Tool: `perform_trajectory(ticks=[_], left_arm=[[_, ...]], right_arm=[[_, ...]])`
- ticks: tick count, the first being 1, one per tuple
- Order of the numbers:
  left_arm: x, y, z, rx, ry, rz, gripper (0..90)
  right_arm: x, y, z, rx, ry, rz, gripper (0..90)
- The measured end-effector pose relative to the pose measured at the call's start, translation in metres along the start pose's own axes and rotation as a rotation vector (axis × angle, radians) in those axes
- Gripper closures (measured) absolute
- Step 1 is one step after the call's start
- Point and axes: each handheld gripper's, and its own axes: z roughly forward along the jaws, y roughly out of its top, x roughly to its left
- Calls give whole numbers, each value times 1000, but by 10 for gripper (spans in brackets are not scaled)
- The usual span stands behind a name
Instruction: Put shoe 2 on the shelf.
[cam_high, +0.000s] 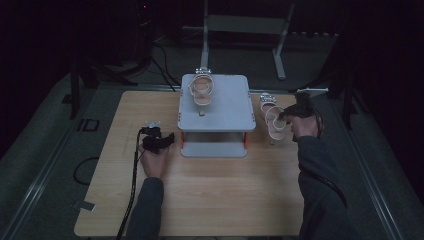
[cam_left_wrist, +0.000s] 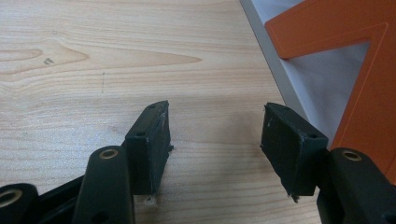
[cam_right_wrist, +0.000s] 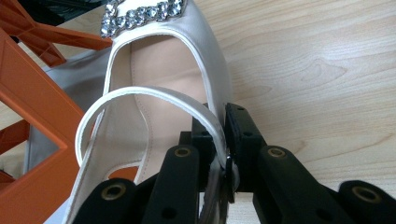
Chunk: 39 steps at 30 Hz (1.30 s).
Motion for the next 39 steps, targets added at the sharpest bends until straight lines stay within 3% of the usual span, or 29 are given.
perform_trajectory(ticks=[25,39], left_arm=[[-1,0,0,4,7,7,424],[-1,0,0,5,8,10,425]], right_arm=[[16,15,-18,-17,-27,-6,833],[30,23,-30,-45,-19,-10,834]])
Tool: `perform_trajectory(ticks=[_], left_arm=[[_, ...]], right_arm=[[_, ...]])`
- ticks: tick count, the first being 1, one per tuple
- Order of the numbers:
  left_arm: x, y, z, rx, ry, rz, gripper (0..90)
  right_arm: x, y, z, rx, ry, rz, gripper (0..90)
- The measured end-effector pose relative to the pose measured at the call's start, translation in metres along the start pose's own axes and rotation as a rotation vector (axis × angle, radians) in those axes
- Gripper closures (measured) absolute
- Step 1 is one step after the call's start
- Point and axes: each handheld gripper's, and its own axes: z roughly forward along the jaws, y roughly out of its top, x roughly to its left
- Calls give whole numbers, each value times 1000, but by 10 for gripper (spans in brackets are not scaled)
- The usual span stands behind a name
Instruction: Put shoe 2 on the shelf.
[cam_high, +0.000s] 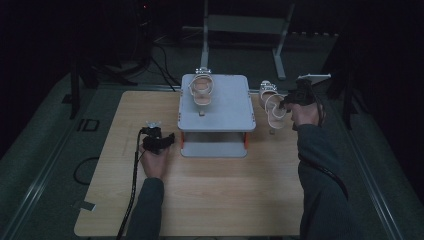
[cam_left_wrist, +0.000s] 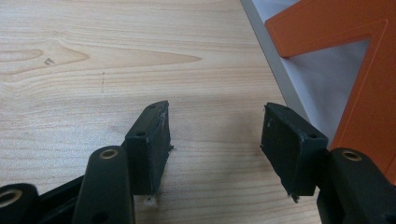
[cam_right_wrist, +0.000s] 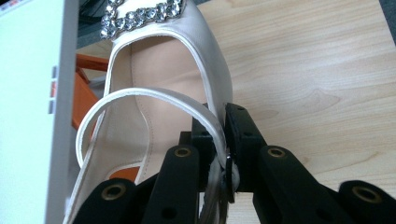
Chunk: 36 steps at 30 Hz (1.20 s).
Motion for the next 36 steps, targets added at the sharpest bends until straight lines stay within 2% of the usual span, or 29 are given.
perform_trajectory(ticks=[36], left_arm=[[-1,0,0,5,6,9,425]], right_arm=[[29,17,-23,-10,14,-1,834]])
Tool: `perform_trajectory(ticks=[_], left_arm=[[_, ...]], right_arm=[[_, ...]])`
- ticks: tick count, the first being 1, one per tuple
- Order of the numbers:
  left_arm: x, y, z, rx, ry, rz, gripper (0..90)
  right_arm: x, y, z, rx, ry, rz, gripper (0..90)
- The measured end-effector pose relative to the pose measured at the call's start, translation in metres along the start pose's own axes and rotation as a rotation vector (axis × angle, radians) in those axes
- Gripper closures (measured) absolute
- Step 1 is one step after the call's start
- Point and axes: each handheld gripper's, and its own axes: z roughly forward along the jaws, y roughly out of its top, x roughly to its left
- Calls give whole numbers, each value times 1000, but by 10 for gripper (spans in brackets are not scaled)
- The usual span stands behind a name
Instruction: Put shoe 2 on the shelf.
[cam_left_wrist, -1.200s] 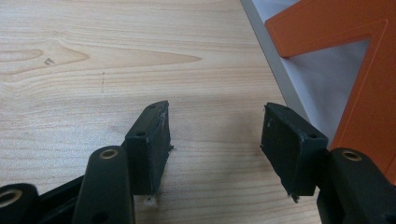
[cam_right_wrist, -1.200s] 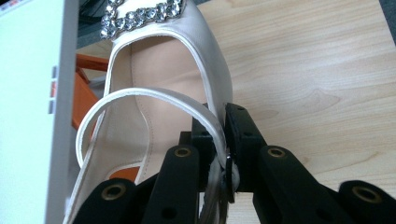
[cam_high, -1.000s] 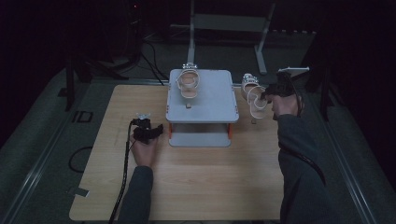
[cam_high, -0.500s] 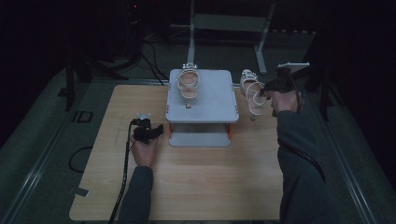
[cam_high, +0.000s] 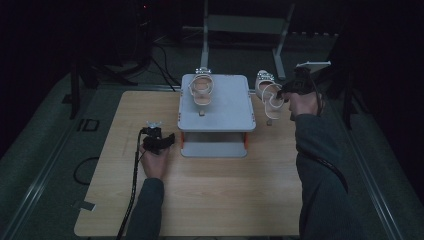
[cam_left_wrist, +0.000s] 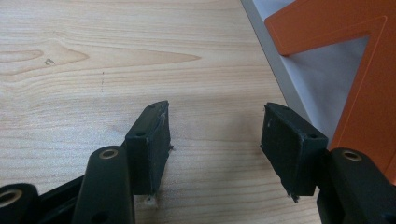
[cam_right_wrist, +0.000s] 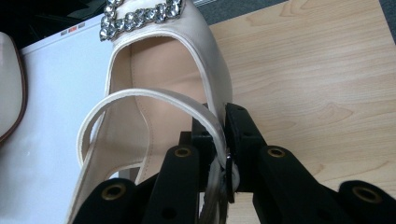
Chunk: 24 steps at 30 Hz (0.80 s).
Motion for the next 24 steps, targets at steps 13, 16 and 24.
perform_trajectory(ticks=[13,16,24], left_arm=[[0,0,0,0,-1,-1,425],[0,0,0,0,-1,0,425],[0,0,0,-1,-2,-3,425]], right_arm=[[12,5,-6,-6,8,-1,835],[18,5,-8,-9,11,-5,835],[31,8,-11,-7,19,-18,835]])
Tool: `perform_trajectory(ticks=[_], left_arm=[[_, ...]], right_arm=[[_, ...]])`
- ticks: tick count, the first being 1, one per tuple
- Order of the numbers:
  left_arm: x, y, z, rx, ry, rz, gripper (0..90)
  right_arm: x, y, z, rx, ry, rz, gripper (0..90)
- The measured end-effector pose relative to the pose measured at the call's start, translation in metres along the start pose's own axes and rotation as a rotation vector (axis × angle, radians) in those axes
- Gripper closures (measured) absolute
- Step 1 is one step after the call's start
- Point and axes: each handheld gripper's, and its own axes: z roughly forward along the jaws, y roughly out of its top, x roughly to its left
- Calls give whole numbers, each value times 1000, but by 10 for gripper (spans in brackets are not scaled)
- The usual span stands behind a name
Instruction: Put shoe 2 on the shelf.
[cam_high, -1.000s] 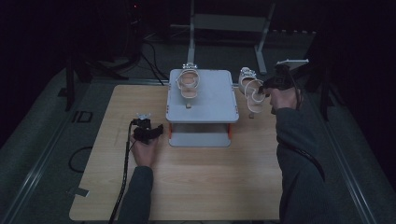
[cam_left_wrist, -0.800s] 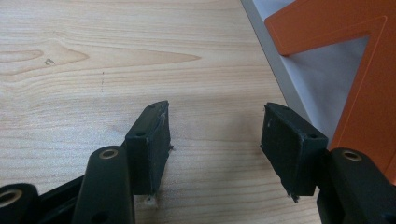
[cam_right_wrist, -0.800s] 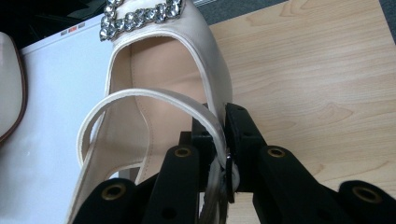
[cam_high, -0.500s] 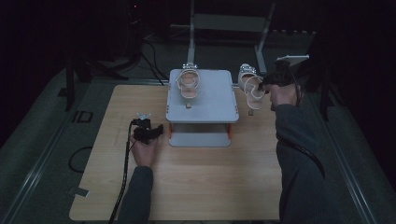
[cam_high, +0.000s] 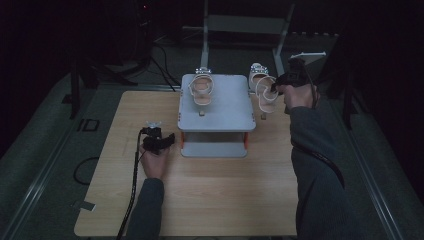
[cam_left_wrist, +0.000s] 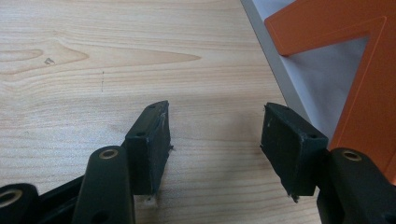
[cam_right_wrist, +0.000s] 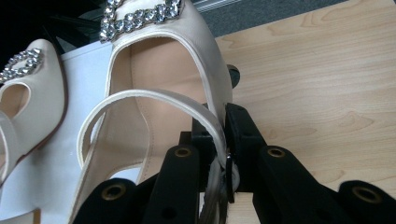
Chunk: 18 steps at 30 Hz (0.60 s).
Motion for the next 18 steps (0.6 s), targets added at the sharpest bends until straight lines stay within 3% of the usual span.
perform_trajectory(ticks=[10,18], left_arm=[[0,0,0,1,0,1,425],[0,0,0,-1,-1,-2,425]], right_arm=[[18,5,-6,-2,8,-4,834],[32,3,-1,8,20,-18,834]])
